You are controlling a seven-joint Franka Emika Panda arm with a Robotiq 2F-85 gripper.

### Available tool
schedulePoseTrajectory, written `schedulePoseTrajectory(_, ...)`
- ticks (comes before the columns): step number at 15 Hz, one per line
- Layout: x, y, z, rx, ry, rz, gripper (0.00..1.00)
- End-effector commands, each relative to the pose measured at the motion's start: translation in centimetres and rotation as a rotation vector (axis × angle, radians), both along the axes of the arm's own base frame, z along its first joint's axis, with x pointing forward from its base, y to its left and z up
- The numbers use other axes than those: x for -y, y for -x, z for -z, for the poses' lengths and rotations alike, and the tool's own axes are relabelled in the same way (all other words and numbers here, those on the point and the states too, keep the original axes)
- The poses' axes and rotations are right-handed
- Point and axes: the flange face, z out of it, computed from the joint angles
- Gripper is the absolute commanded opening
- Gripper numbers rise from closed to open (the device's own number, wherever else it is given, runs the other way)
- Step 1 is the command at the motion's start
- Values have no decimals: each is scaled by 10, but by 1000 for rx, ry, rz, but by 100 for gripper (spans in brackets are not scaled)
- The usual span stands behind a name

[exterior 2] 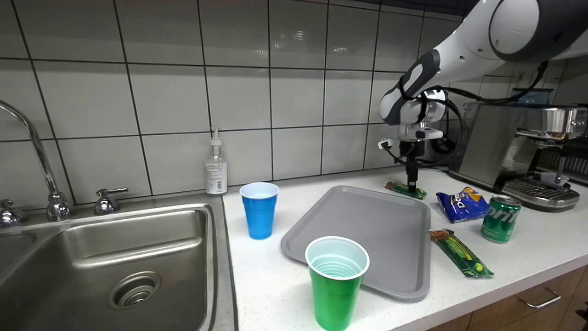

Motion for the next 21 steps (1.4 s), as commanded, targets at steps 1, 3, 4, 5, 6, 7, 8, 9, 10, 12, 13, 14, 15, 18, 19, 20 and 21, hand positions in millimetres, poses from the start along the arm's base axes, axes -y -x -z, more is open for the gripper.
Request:
schedulePoseTrajectory(1,2,-8,-2,23,-14,39,100)
schedulePoseTrajectory(3,2,-9,-2,24,-12,39,100)
schedulePoseTrajectory(4,2,-9,-2,25,-12,39,100)
schedulePoseTrajectory(5,2,-10,-2,27,-11,40,100)
schedulePoseTrajectory(6,3,-10,-2,29,-9,40,92)
schedulePoseTrajectory(7,3,-11,-2,31,-8,38,74)
schedulePoseTrajectory(8,4,-11,-2,33,-8,38,65)
schedulePoseTrajectory(9,4,-11,-2,35,-8,38,58)
schedulePoseTrajectory(10,5,-11,-2,36,-8,37,49)
schedulePoseTrajectory(12,6,-11,-2,38,-8,37,33)
schedulePoseTrajectory(13,7,-11,-2,39,-7,38,27)
schedulePoseTrajectory(14,8,-11,-3,40,-8,40,18)
schedulePoseTrajectory(15,9,-11,-3,40,-7,41,13)
schedulePoseTrajectory(18,12,-10,-6,44,-7,41,13)
schedulePoseTrajectory(19,13,-10,-8,45,-7,40,13)
schedulePoseTrajectory(20,15,-9,-10,47,-8,40,13)
schedulePoseTrajectory(21,15,-8,-13,51,-9,36,13)
